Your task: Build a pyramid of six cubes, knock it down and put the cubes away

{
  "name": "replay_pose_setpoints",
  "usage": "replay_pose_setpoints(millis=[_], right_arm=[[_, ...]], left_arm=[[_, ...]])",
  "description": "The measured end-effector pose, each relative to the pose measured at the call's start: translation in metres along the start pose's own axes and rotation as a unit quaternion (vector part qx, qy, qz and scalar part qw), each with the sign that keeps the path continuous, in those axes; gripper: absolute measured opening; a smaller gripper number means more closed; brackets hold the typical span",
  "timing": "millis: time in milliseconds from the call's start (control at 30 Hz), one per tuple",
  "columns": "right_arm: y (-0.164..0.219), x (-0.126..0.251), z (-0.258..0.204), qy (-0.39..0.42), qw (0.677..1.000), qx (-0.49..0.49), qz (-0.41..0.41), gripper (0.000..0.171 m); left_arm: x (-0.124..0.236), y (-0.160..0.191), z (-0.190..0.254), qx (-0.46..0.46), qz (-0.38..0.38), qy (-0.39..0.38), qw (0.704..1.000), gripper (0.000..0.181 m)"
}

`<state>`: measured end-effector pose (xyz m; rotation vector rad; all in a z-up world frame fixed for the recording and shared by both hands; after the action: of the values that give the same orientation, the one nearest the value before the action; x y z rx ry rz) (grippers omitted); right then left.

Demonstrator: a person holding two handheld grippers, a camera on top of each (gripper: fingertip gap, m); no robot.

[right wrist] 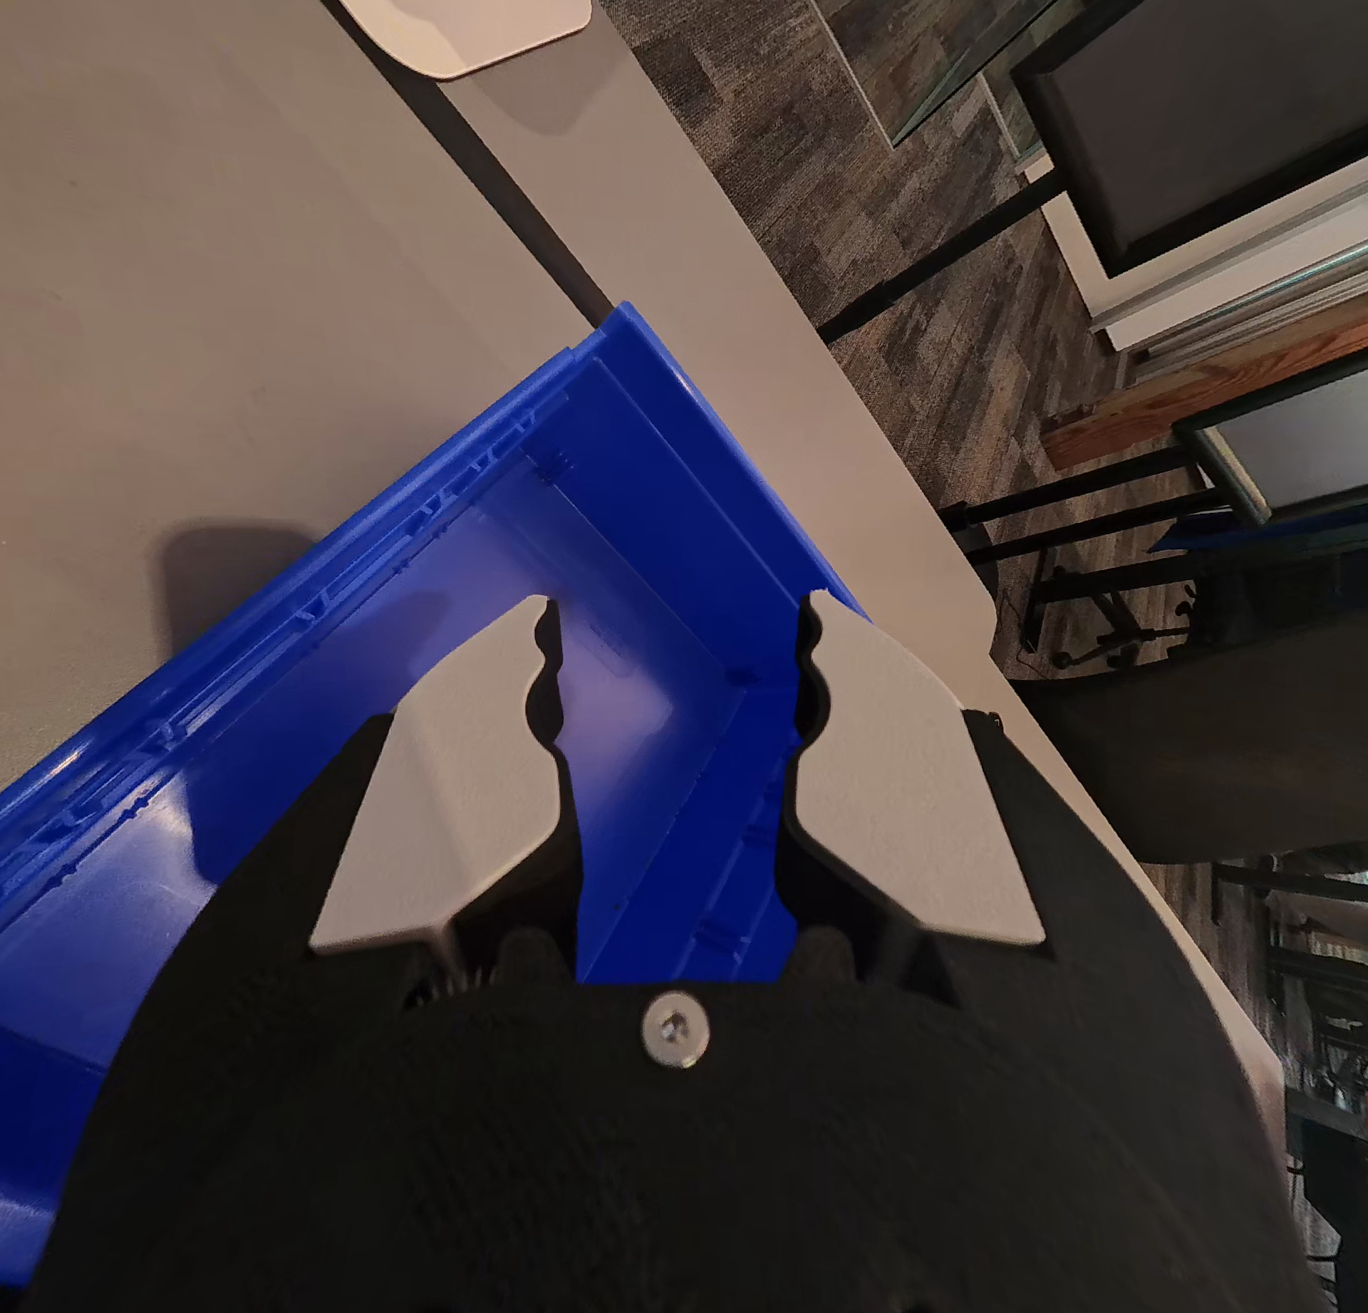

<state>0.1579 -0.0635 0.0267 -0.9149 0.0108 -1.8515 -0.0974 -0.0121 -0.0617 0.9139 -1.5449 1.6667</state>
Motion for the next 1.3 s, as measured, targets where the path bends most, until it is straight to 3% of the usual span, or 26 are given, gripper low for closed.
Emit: replay_pose_setpoints(millis=[467,900,1033,1200,1300], right_arm=[[-0.001,-0.001,-0.001,-0.003,1.000,0.003,-0.003,0.063],[-0.001,-0.003,-0.002,-0.006,1.000,0.005,-0.006,0.063],[-0.001,-0.003,-0.003,-0.008,1.000,0.006,-0.007,0.062],[-0.001,-0.004,-0.003,-0.008,1.000,0.008,-0.007,0.062],[0.000,-0.004,-0.003,-0.009,1.000,0.007,-0.007,0.062]], left_arm=[[-0.003,0.001,-0.001,-0.011,-0.005,-0.029,1.000,0.028],[-0.006,0.002,-0.001,0.002,0.004,-0.010,1.000,0.028],[-0.006,0.002,-0.003,0.013,0.002,-0.017,1.000,0.041],[0.012,-0.006,-0.001,0.026,0.045,-0.002,0.999,0.047],[0.047,-0.013,-0.004,0.036,0.106,-0.023,0.993,0.042]])
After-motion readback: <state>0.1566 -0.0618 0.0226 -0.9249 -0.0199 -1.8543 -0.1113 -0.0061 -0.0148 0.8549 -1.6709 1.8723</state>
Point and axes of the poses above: each gripper's, where its closed fingertips meet, x back along the fingers, y out of its underside, z = x × y across the jaws, the point moved 7 cm from there along x, back along the fingers, and after that the axes turned 14 degrees about x, right-handed, at the moved point
